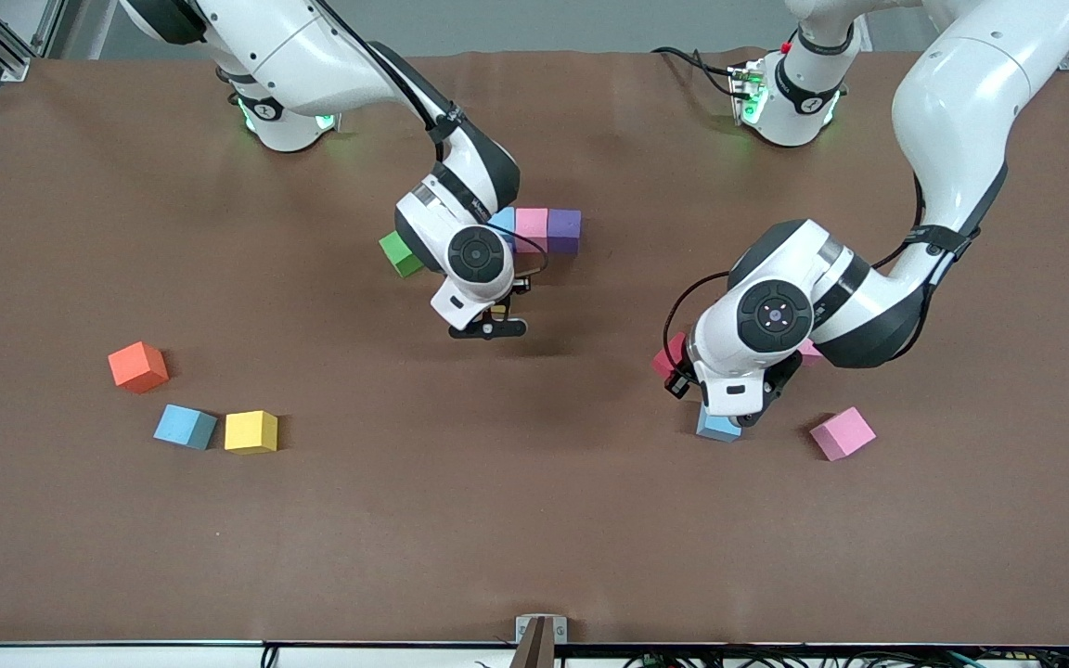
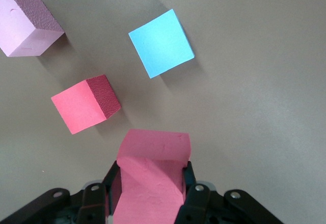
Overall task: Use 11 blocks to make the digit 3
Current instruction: 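Lower the yellow cube below the purple cube and open the right gripper, then reach the right gripper to another yellow cube while the left gripper carries red, then grasp the yellow cube with the right gripper while the left gripper lowers red, then open the left gripper to release the red cube beside the yellow cube, then carry the yellow cube with the right gripper while the left gripper reaches blue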
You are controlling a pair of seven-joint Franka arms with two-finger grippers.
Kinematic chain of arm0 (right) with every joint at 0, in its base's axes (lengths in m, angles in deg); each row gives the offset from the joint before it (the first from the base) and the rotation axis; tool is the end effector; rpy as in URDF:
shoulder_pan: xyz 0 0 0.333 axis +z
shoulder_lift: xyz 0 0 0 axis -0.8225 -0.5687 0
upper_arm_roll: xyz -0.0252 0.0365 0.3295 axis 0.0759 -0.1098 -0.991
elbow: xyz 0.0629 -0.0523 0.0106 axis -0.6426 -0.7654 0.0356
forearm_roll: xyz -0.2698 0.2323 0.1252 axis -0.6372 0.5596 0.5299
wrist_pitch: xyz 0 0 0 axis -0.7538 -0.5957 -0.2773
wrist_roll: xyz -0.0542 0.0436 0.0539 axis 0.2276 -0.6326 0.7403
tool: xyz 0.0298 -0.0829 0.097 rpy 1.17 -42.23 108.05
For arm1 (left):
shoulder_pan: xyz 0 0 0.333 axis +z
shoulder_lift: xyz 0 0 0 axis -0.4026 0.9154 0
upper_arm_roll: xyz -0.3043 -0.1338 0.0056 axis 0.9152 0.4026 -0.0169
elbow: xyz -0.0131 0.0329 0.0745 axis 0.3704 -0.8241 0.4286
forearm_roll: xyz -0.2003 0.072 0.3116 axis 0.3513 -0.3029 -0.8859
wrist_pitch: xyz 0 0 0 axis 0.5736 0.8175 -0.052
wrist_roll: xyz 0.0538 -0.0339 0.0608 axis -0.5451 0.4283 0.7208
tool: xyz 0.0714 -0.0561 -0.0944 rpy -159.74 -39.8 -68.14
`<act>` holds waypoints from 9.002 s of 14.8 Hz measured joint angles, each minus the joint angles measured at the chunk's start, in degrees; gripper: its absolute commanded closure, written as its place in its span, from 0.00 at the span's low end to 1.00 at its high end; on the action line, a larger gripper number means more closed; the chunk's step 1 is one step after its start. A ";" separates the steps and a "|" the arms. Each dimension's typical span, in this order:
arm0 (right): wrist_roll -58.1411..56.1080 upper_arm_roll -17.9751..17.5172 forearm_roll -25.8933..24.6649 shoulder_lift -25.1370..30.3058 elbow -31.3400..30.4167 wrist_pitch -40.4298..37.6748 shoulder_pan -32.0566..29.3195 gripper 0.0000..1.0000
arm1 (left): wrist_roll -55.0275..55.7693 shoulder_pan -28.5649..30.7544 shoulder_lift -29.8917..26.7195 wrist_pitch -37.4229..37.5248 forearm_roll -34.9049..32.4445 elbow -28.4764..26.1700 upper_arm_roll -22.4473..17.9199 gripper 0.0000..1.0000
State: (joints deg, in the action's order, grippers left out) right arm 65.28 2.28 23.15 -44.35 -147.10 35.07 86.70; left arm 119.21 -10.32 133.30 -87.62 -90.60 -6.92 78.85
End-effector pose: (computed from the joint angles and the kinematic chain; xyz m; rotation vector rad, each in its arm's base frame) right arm 0.4669 0.4443 0.2194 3.0758 0.0622 -0.4391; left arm 0.6130 -0.2896 0.3326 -2.7933 -1.2848 0.2332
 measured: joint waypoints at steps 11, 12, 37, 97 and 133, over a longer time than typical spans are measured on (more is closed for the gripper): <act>-0.10 0.13 -0.08 -0.04 -0.06 0.02 0.00 0.00 | 0.00 0.00 0.00 0.34 0.00 0.01 0.00 0.56; -0.09 0.15 -0.04 -0.05 -0.06 0.02 0.00 0.00 | 0.00 0.00 0.00 0.34 0.00 0.01 0.00 0.56; -17.26 18.34 -0.37 6.49 11.17 -10.12 -15.61 0.00 | 11.33 -2.90 0.05 -2.72 2.81 -1.22 0.04 0.58; -53.15 18.17 0.73 -7.38 9.16 4.20 -24.63 0.08 | 70.46 -26.78 0.95 -31.14 -7.89 -16.74 -9.47 0.58; -52.60 17.36 0.98 -4.94 11.36 1.85 -20.47 0.62 | 5.47 10.98 -1.51 -8.17 -10.36 -8.17 6.82 0.00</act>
State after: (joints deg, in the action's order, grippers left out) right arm 12.68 19.64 24.13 -49.29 -135.74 36.93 66.24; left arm 124.68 0.66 131.80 -95.79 -100.96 -15.09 85.67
